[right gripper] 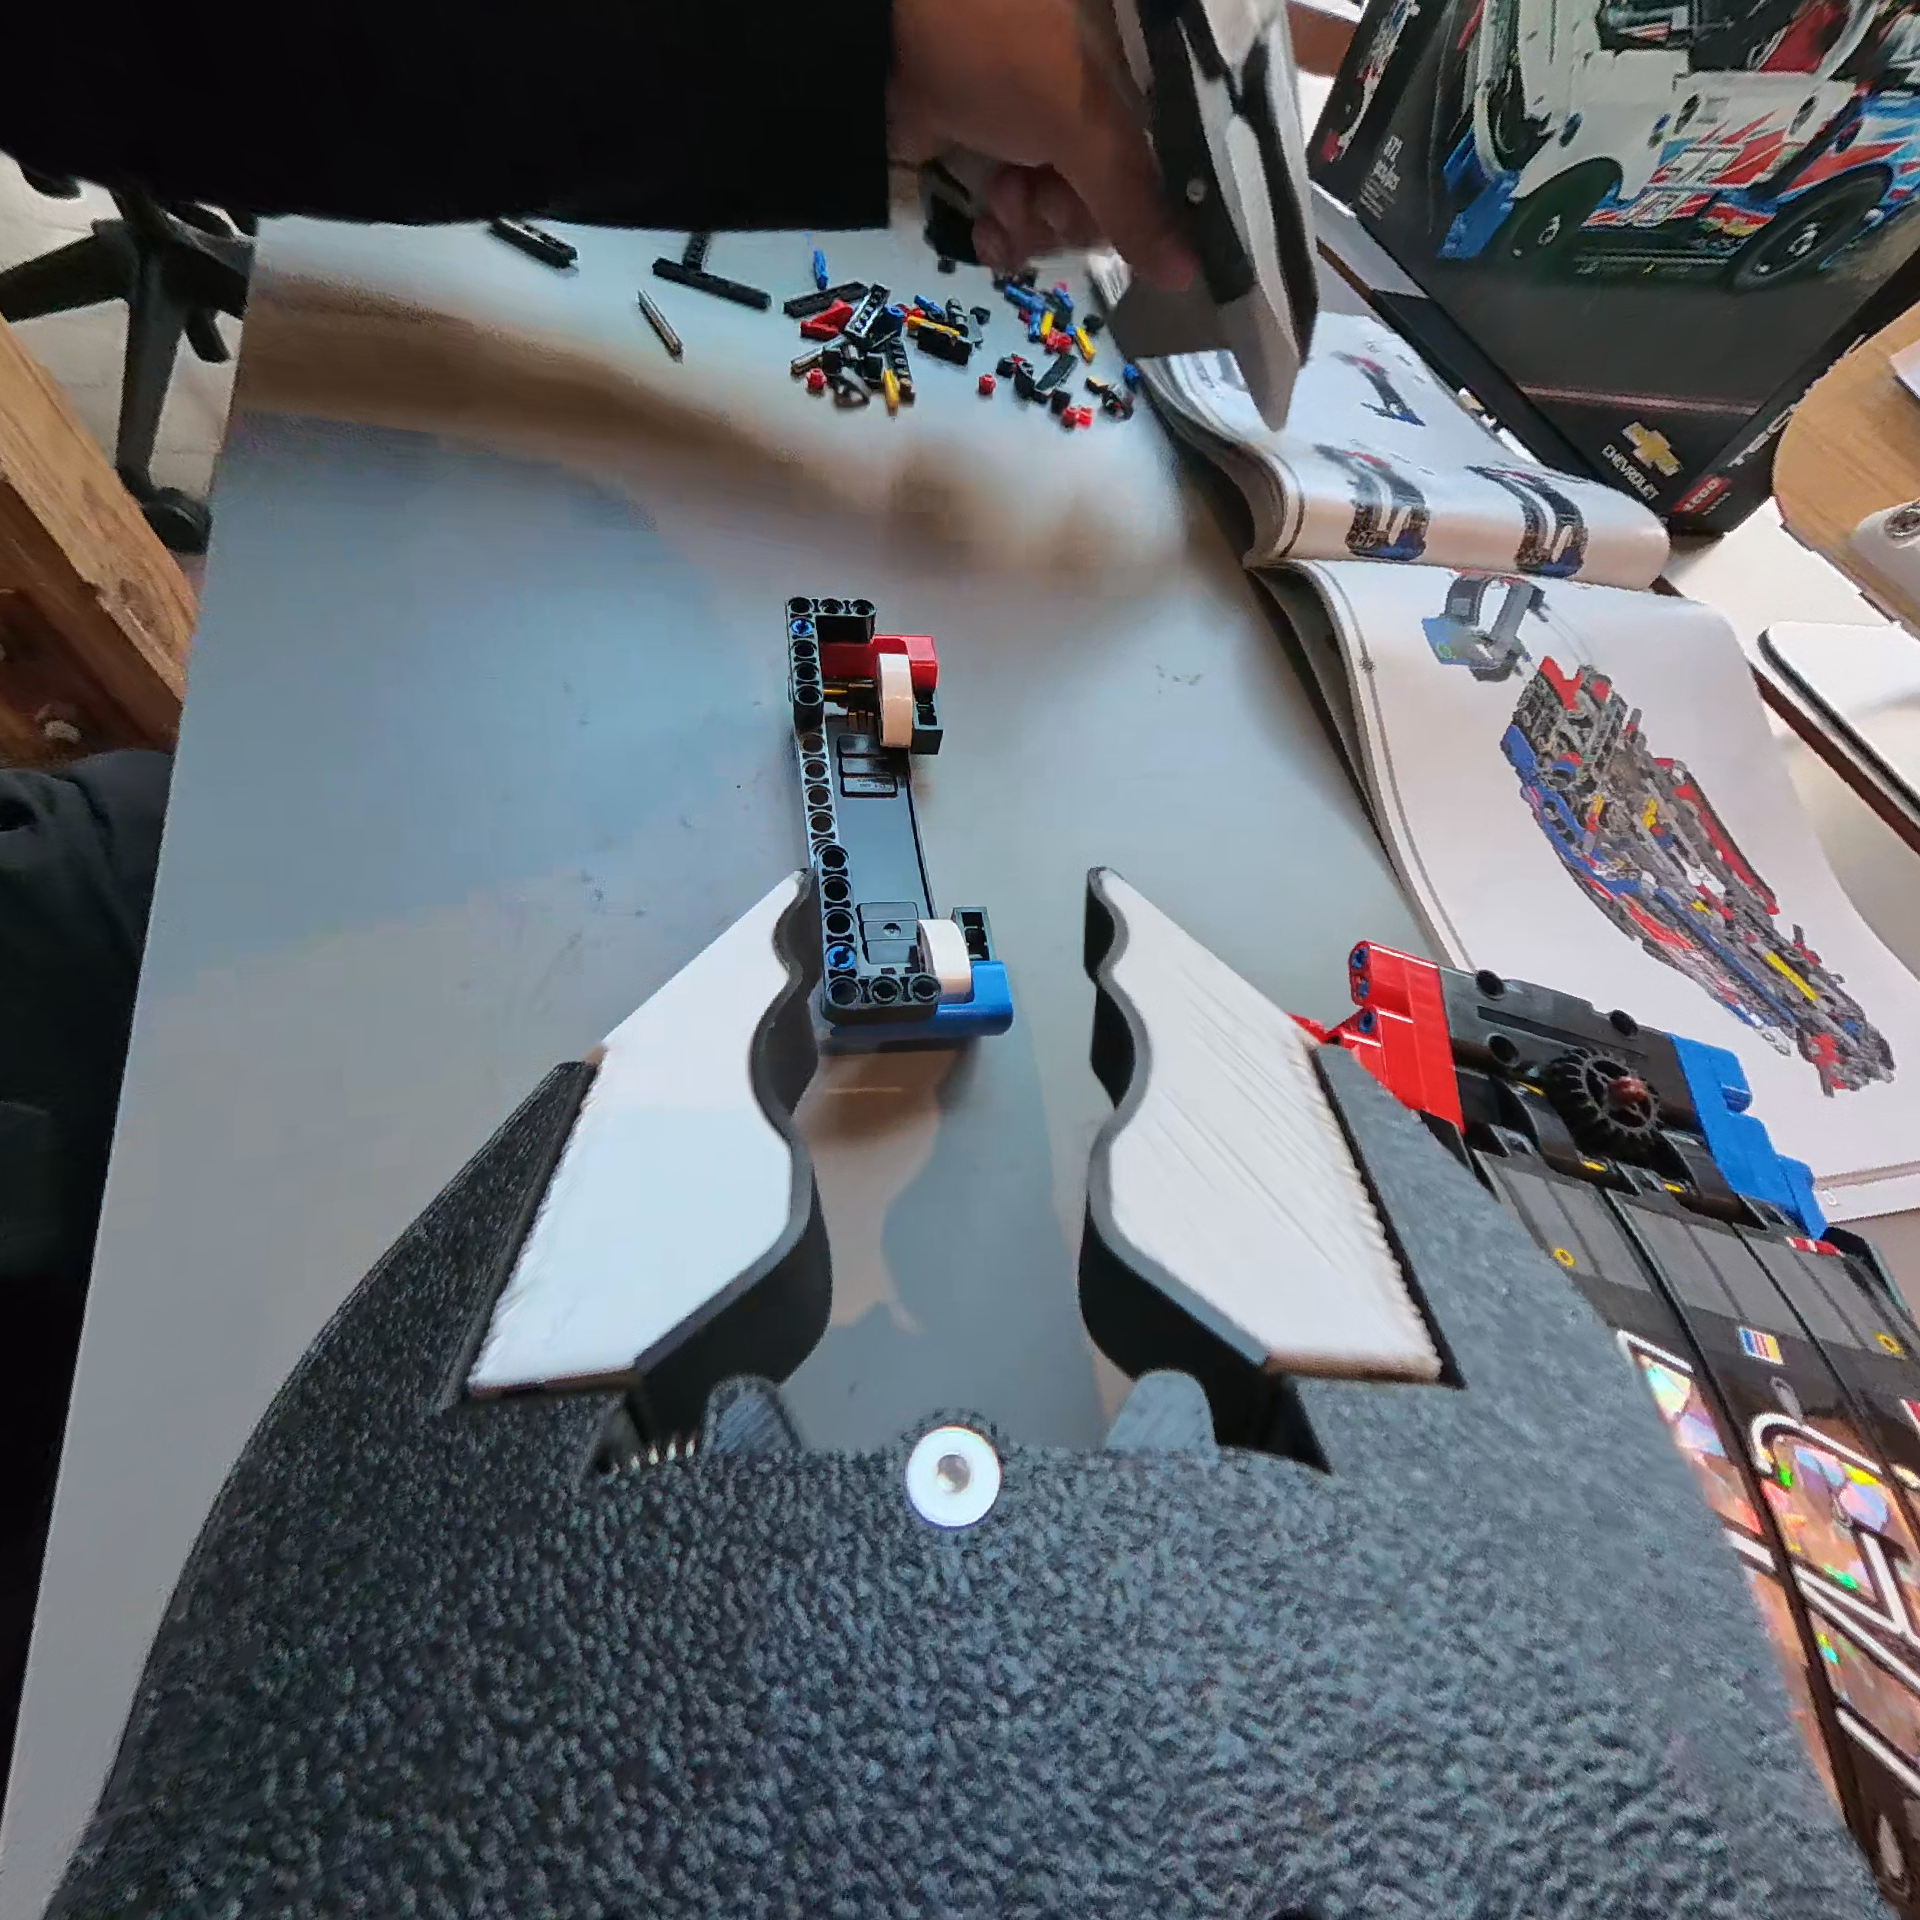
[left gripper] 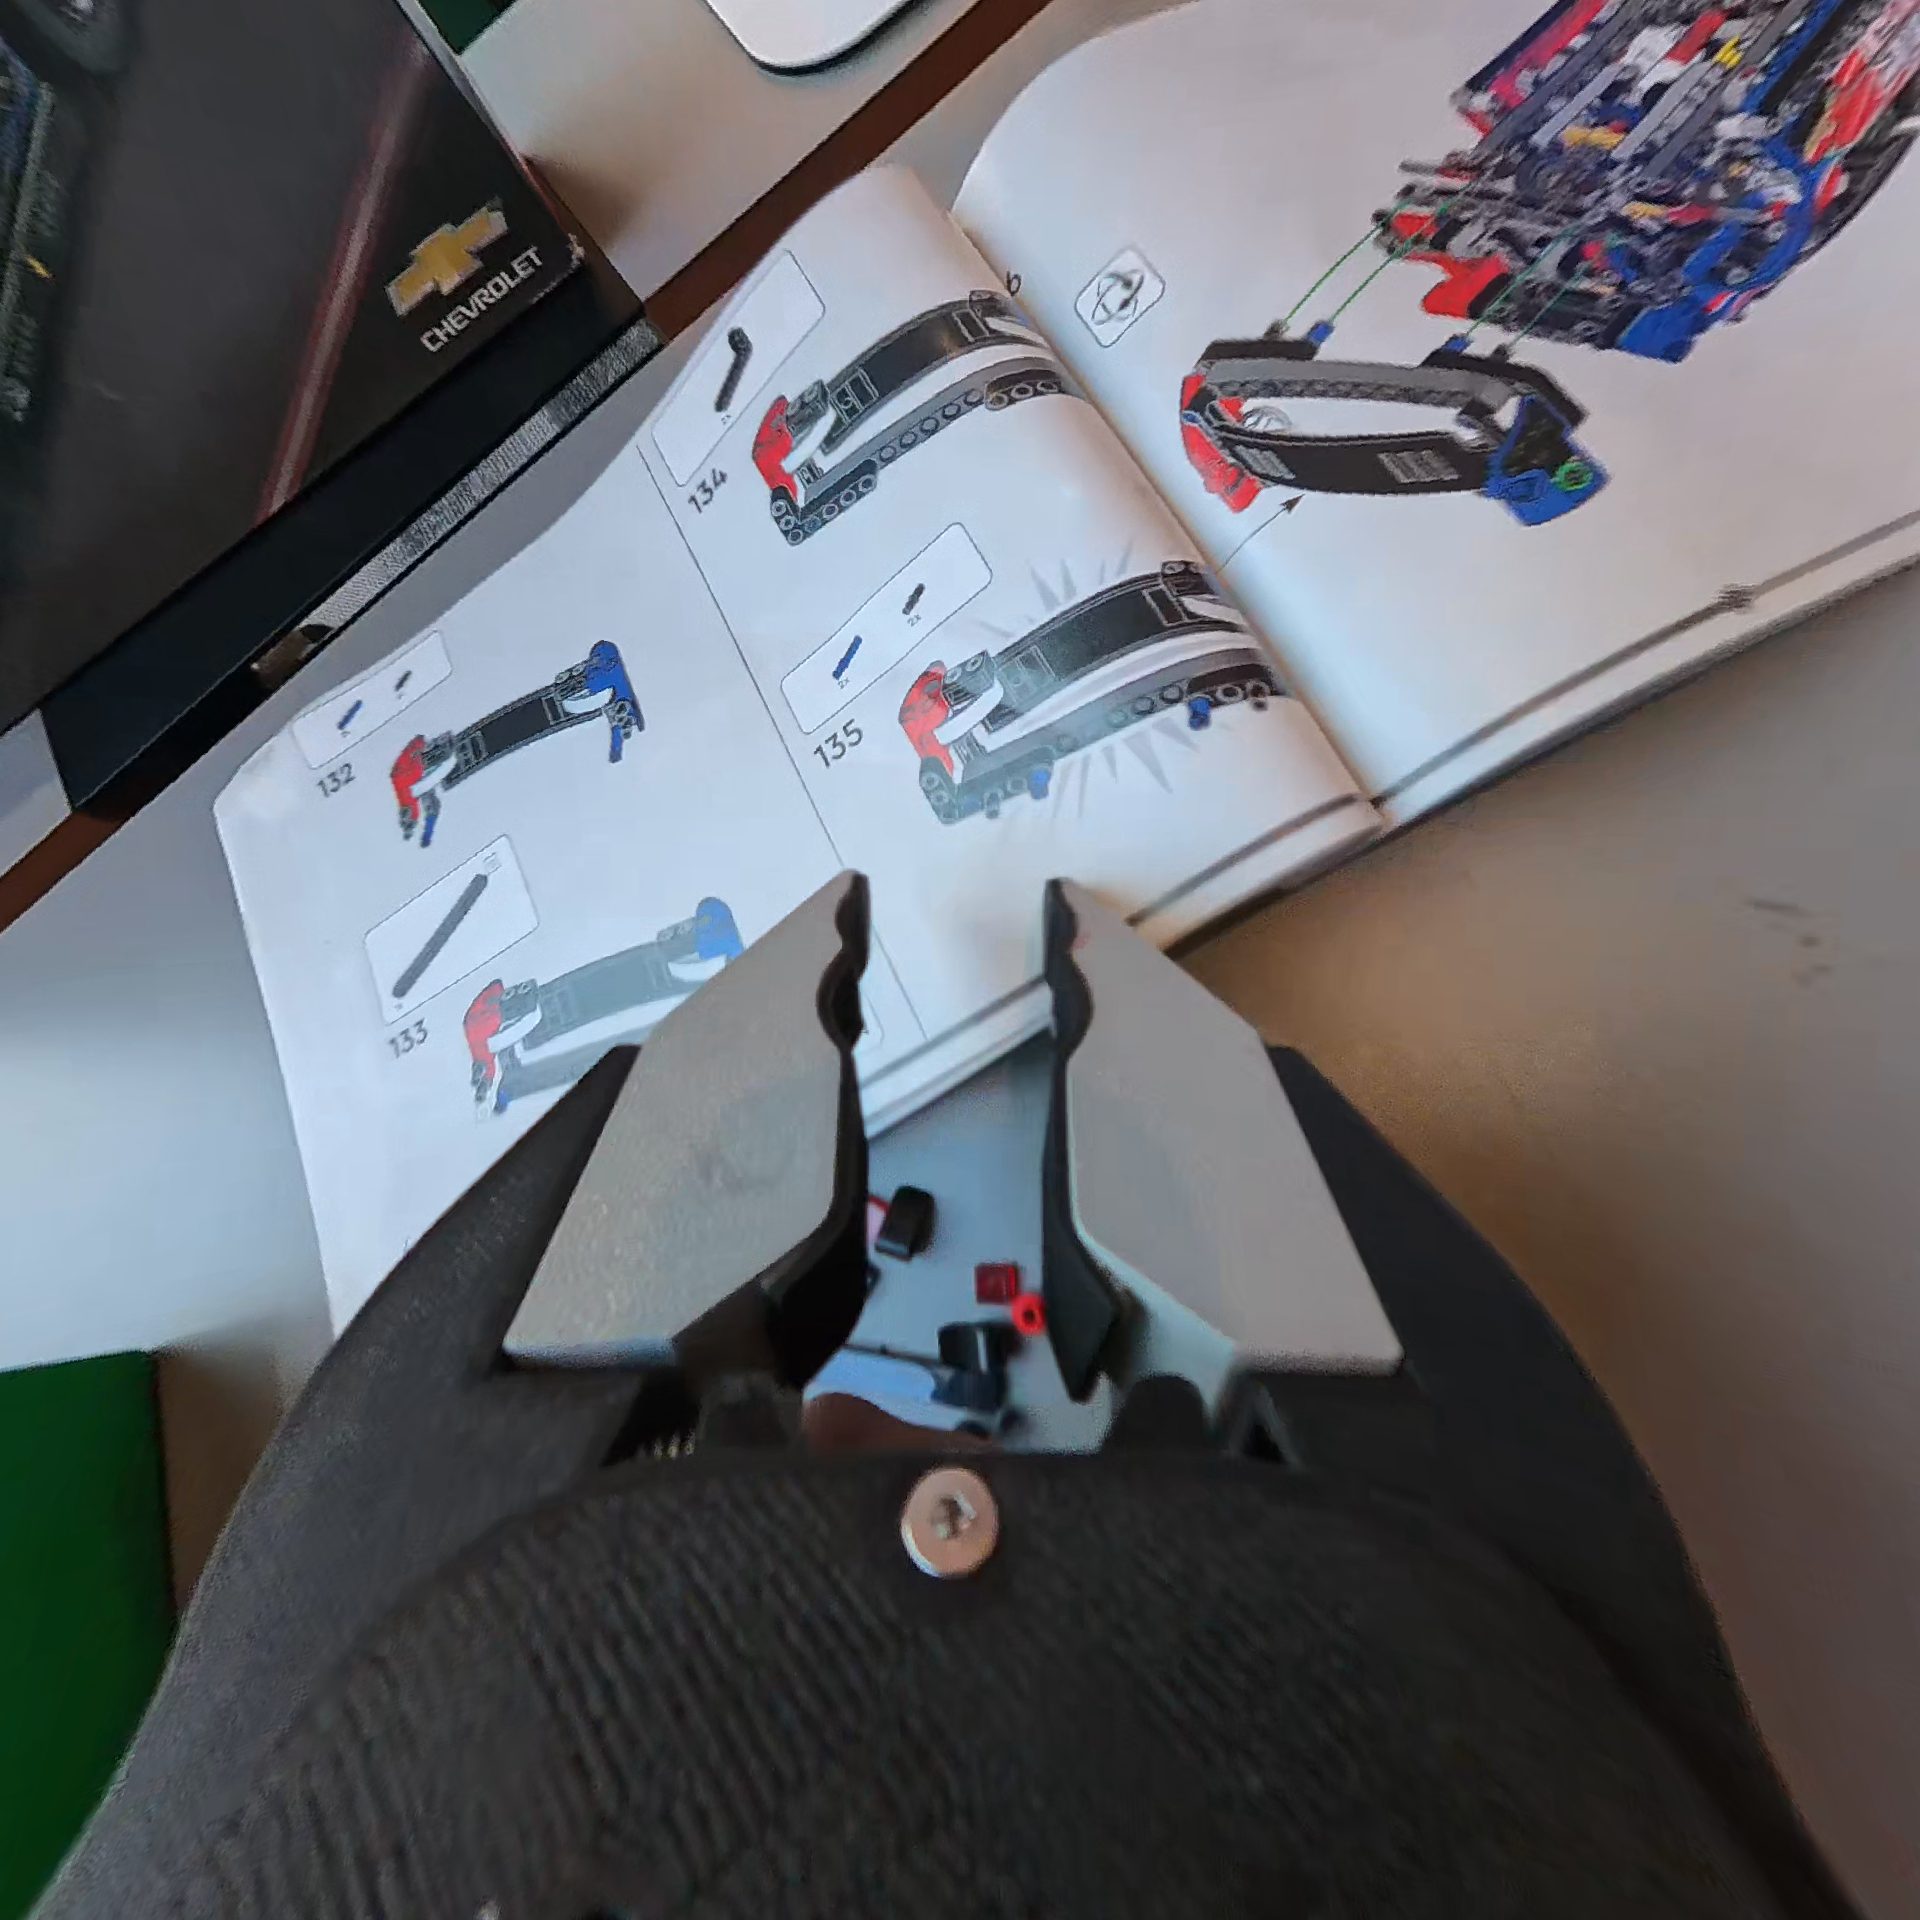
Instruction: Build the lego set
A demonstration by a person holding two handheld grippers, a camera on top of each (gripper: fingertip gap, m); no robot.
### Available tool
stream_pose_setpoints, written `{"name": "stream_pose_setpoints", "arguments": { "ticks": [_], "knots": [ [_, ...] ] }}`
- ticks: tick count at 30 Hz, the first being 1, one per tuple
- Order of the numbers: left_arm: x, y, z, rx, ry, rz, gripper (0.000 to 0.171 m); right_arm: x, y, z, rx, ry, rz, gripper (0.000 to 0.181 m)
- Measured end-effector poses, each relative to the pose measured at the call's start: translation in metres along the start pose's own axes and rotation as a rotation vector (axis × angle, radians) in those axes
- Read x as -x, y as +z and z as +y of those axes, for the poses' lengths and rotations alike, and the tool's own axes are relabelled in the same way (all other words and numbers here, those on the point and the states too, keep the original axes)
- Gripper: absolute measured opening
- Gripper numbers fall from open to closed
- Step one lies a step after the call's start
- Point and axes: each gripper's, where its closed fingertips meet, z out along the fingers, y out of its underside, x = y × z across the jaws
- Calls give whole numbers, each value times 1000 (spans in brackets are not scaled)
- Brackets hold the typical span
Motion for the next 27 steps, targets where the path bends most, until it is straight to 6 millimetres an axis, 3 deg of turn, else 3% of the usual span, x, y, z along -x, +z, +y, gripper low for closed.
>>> {"name": "stream_pose_setpoints", "arguments": {
  "ticks": [2,4,7,9,11,13,16,20,27],
  "knots": [
    [-8,-26,-4,-54,-18,8,36,-2,-1,-1,-8,-6,18,49],
    [-28,-60,-12,-149,-29,48,40,-4,-1,-2,-11,-7,35,49],
    [-81,-109,-21,-333,-51,175,41,-8,-2,-4,-28,1,61,50],
    [-115,-126,-20,-428,-83,240,39,-13,-3,-8,-49,10,85,53],
    [-147,-129,-13,-481,-80,301,40,-17,-5,-12,-76,26,109,60],
    [-157,-121,-10,-519,-34,263,41,-21,-8,-15,-95,31,138,63],
    [-169,-115,-22,-575,9,270,45,-25,-8,-16,-98,40,160,64],
    [-171,-116,-38,-662,-21,265,40,-27,-6,-11,-74,52,165,64],
    [-175,-108,-28,-617,-43,281,37,-30,-4,-11,-70,70,162,65]
  ]
}}
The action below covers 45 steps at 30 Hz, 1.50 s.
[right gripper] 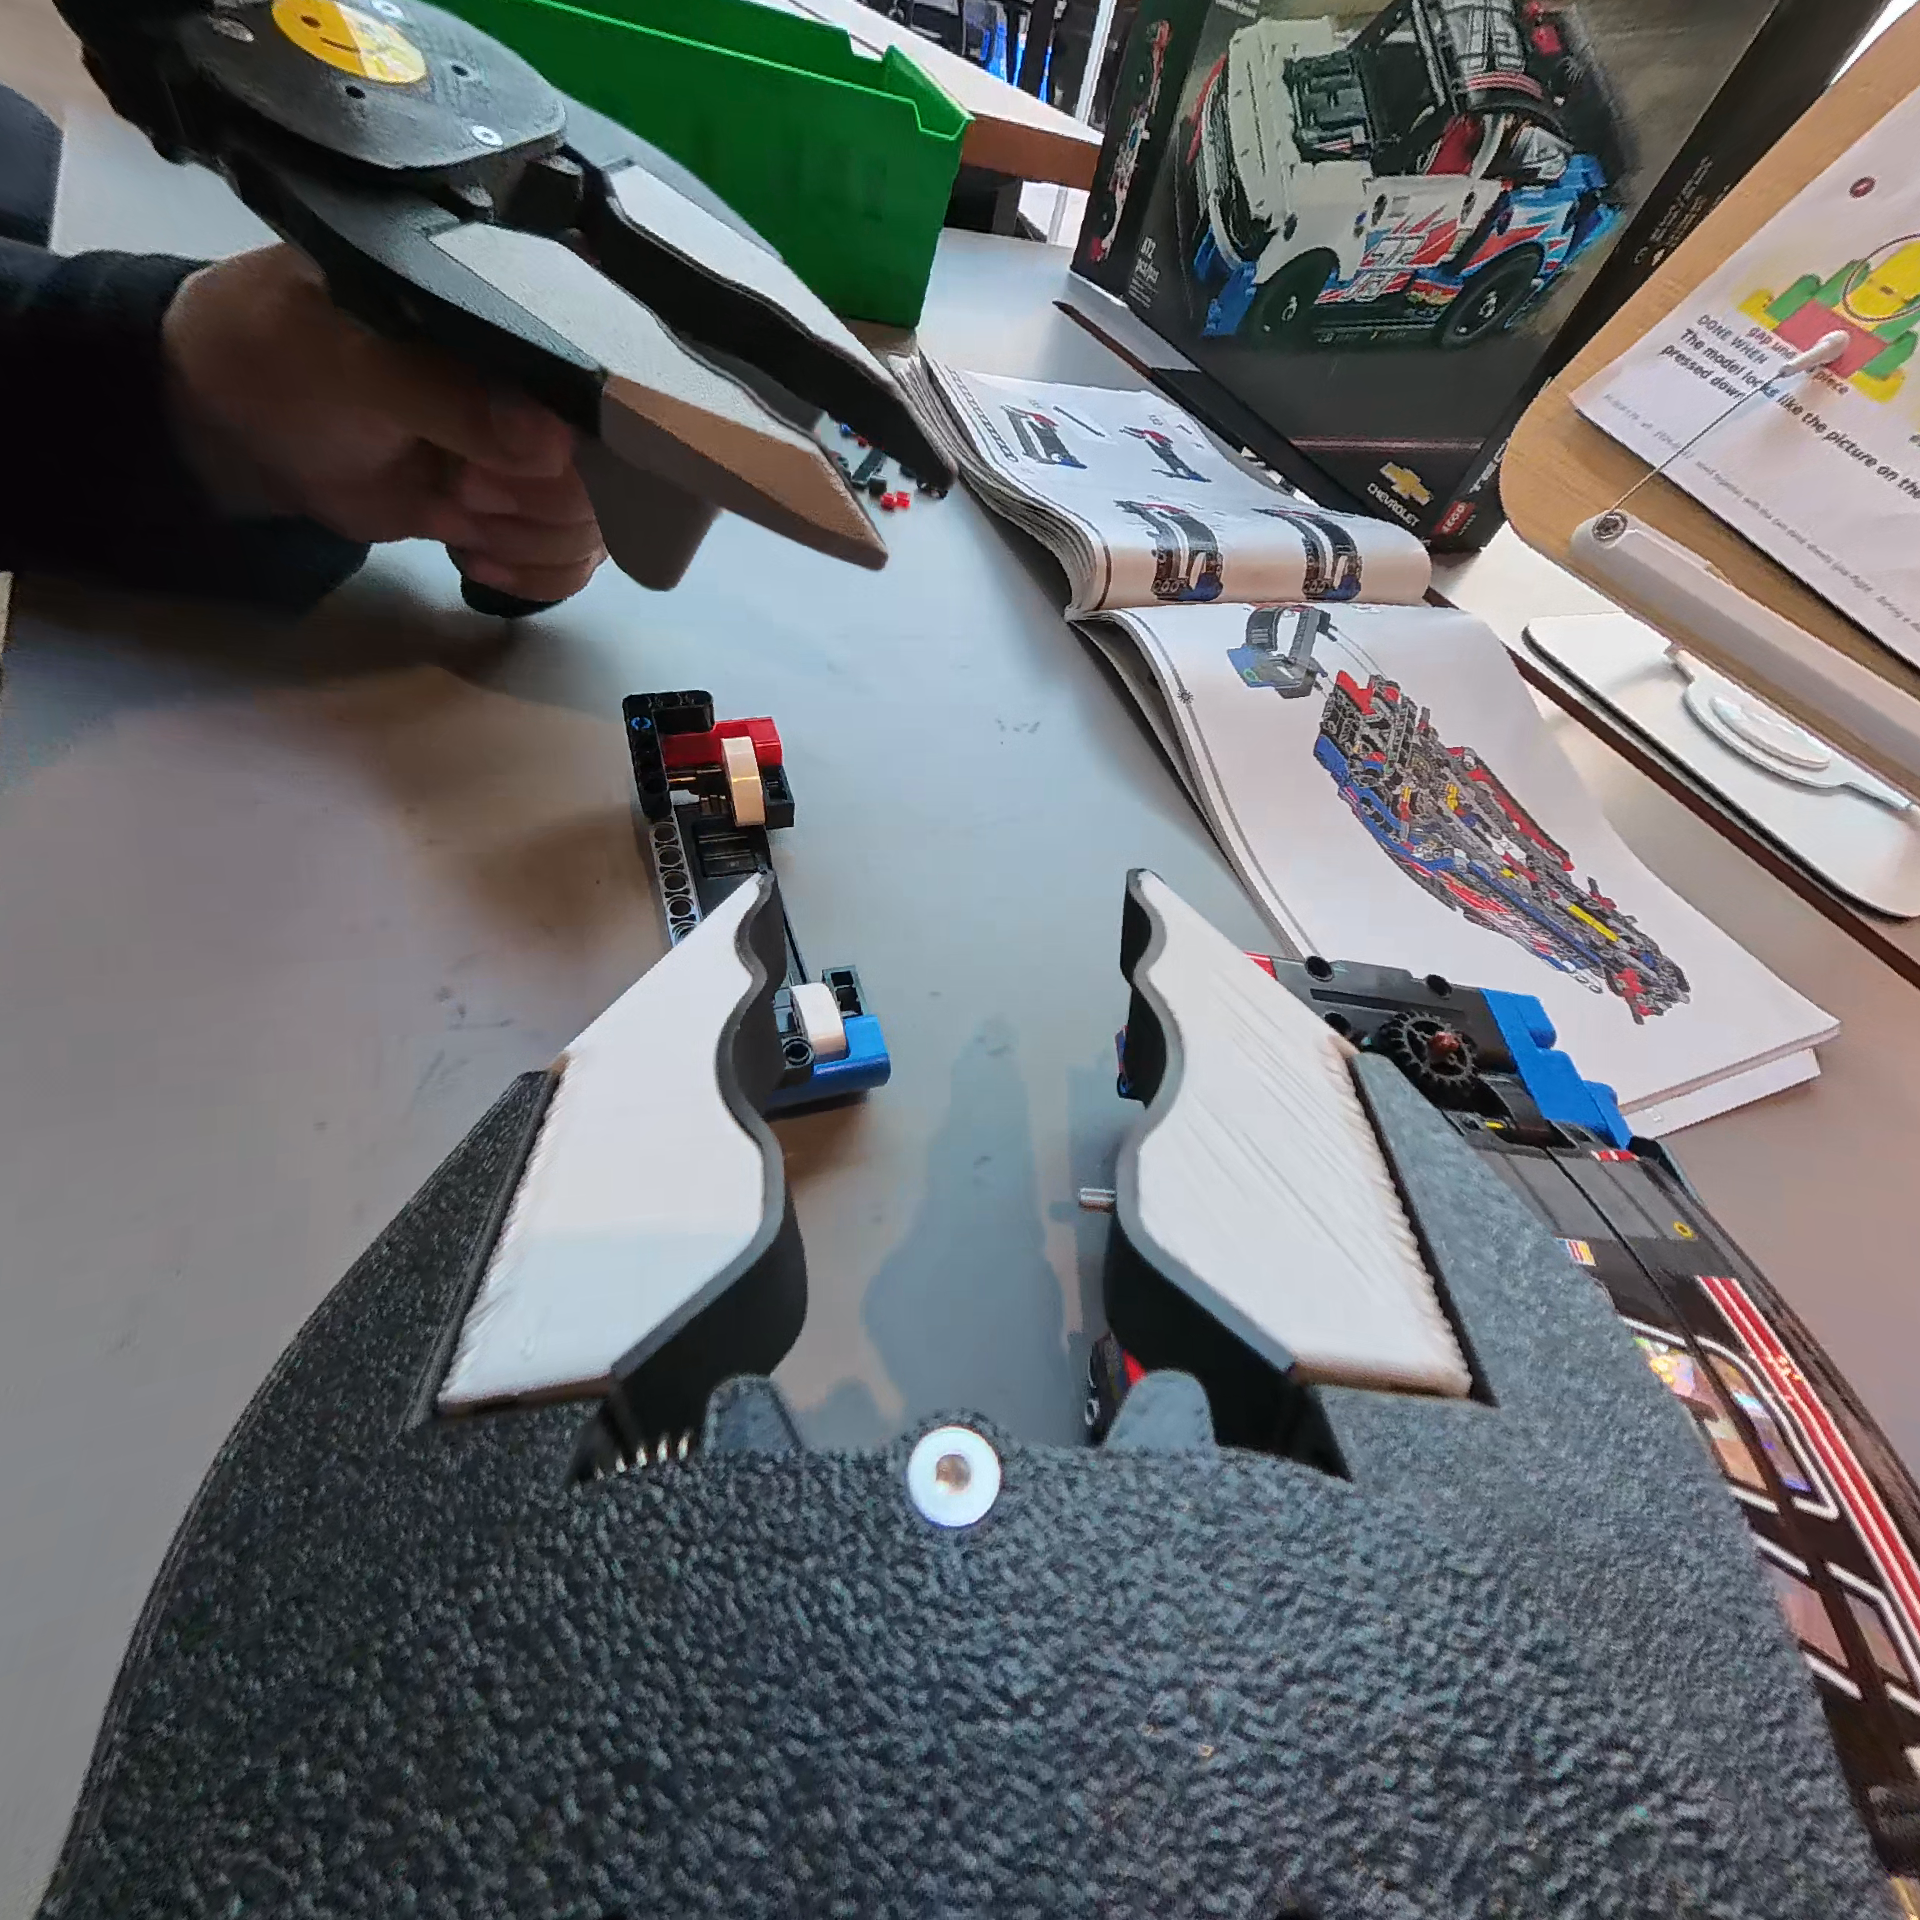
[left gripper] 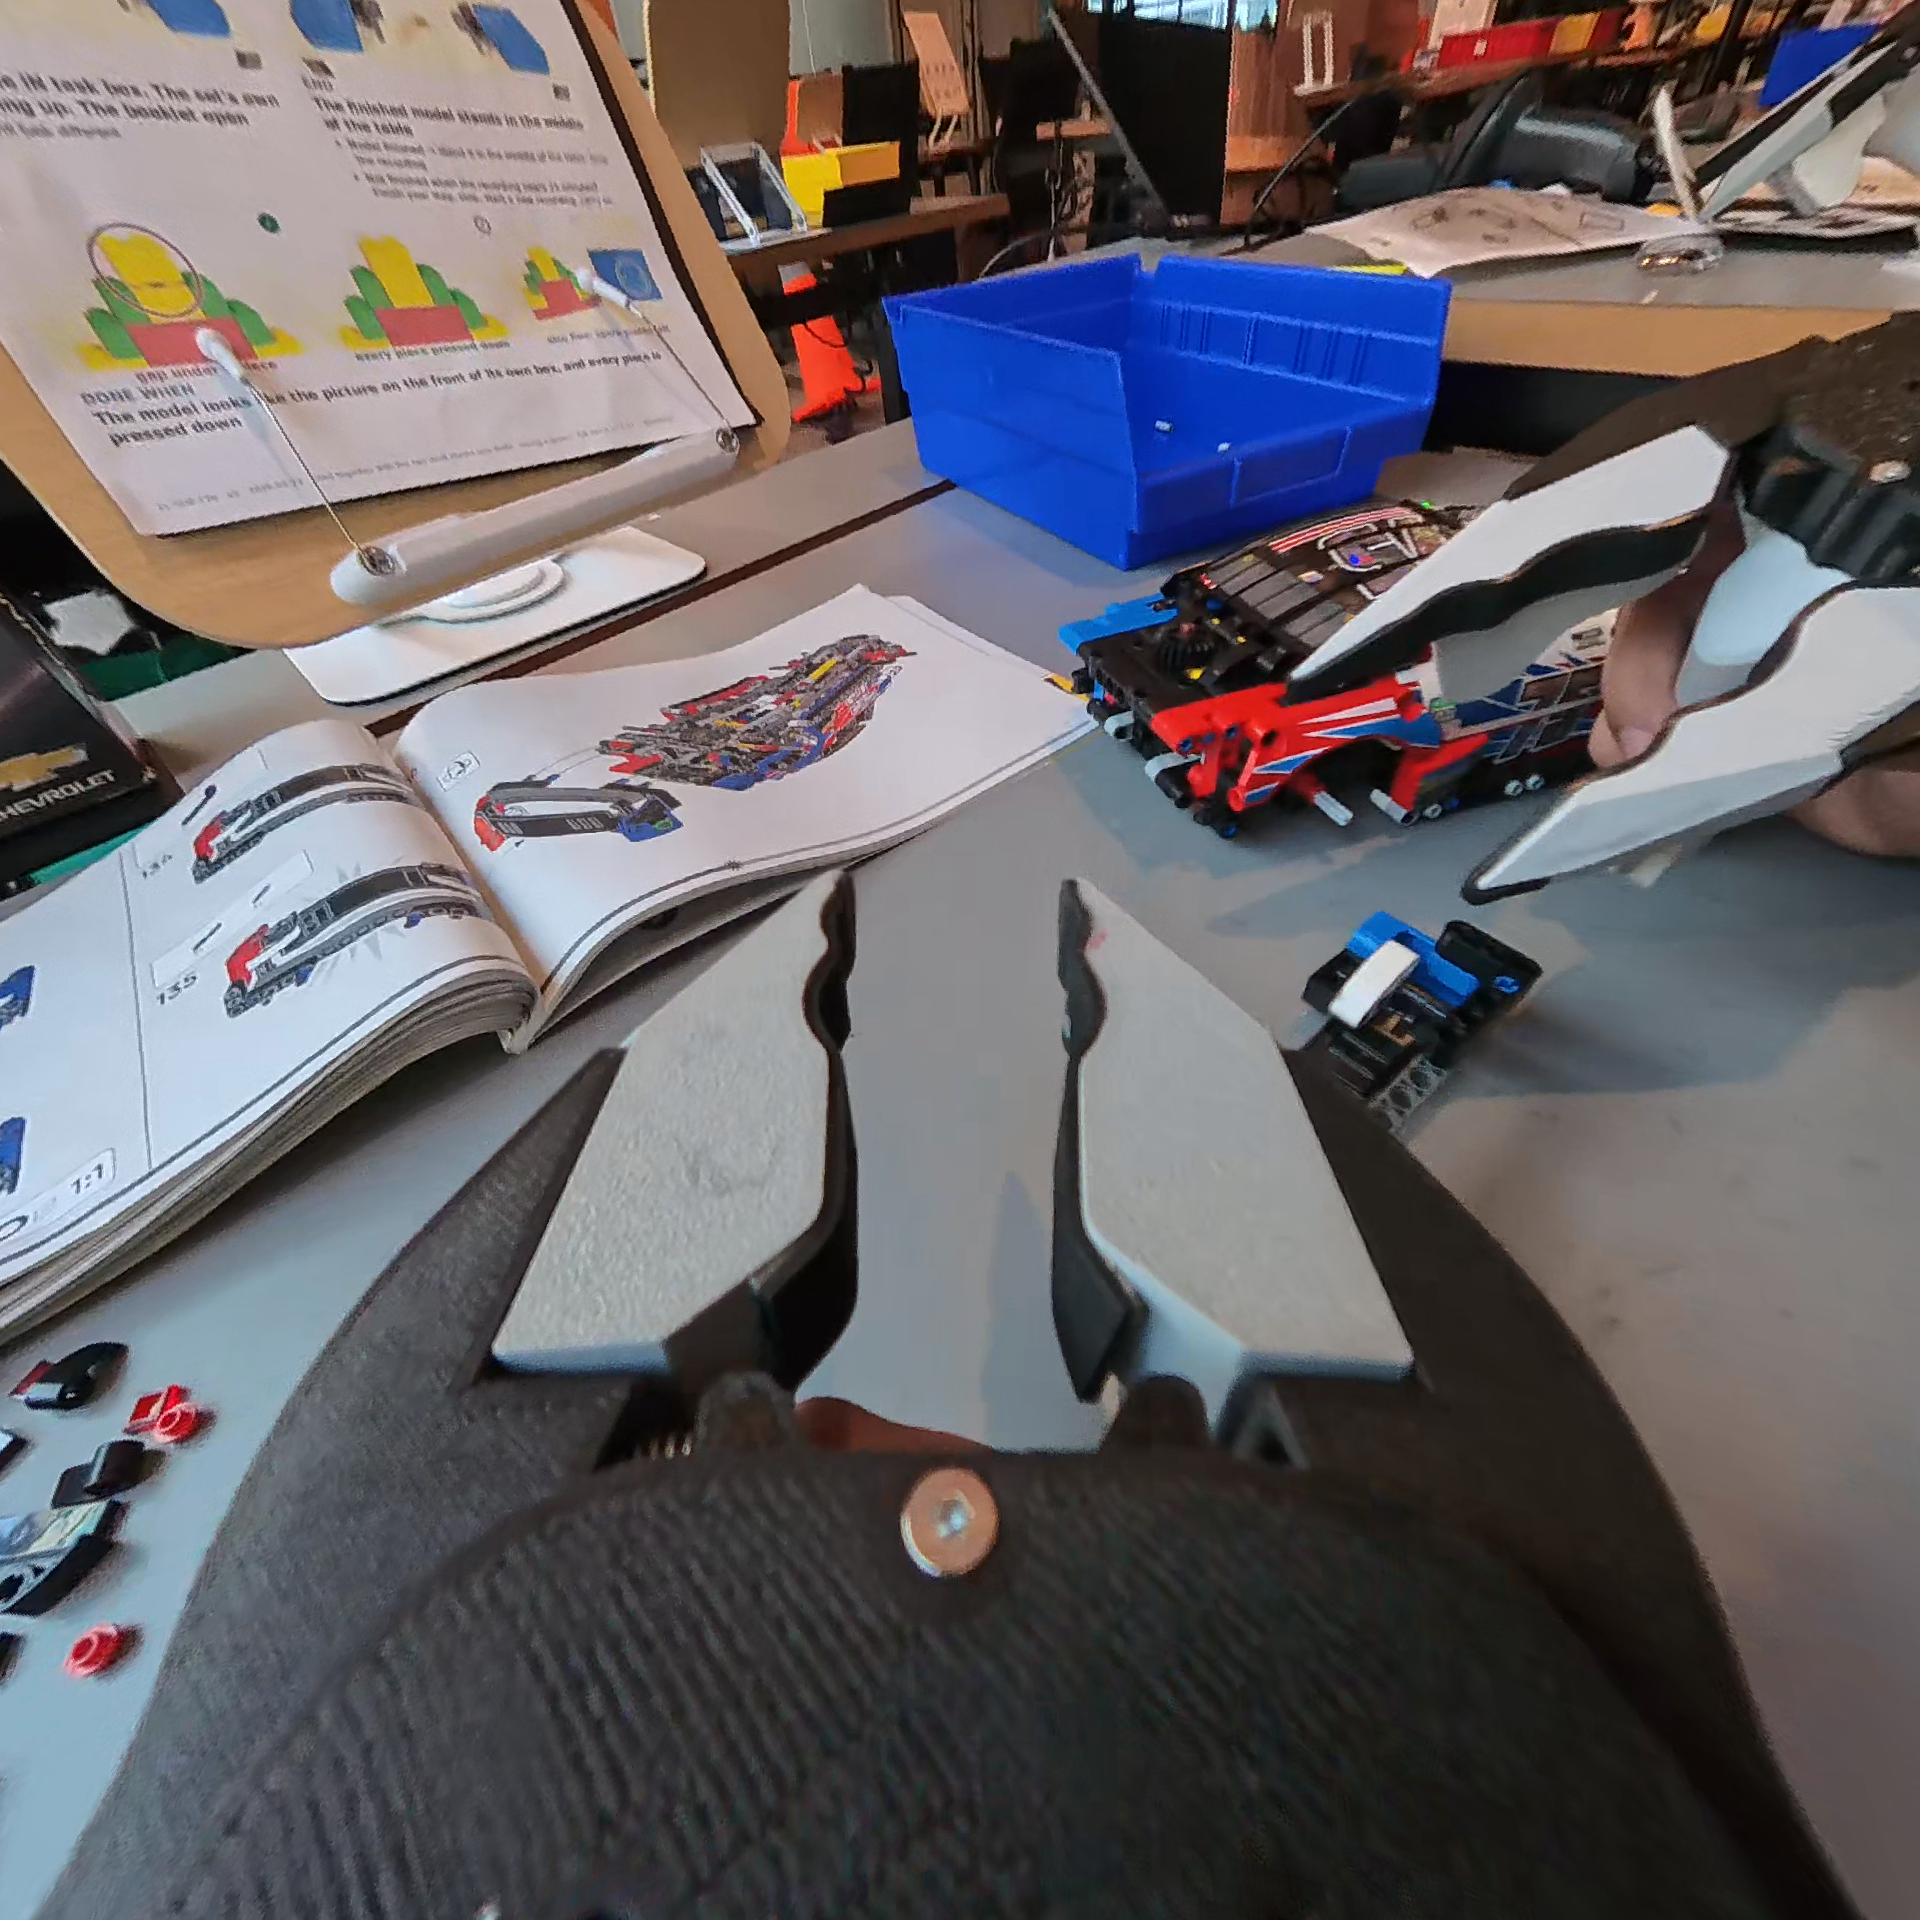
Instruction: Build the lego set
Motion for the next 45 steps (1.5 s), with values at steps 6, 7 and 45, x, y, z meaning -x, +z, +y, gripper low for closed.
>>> {"name": "stream_pose_setpoints", "arguments": {
  "ticks": [6,7,45],
  "knots": [
    [10,-2,-1,-4,-8,-37,37,-3,-1,0,-4,12,4,65],
    [11,-1,-1,-3,-17,-35,37,-3,-1,0,-6,16,4,65],
    [16,2,3,10,15,-61,36,-10,-8,2,-11,-6,40,58]
  ]
}}
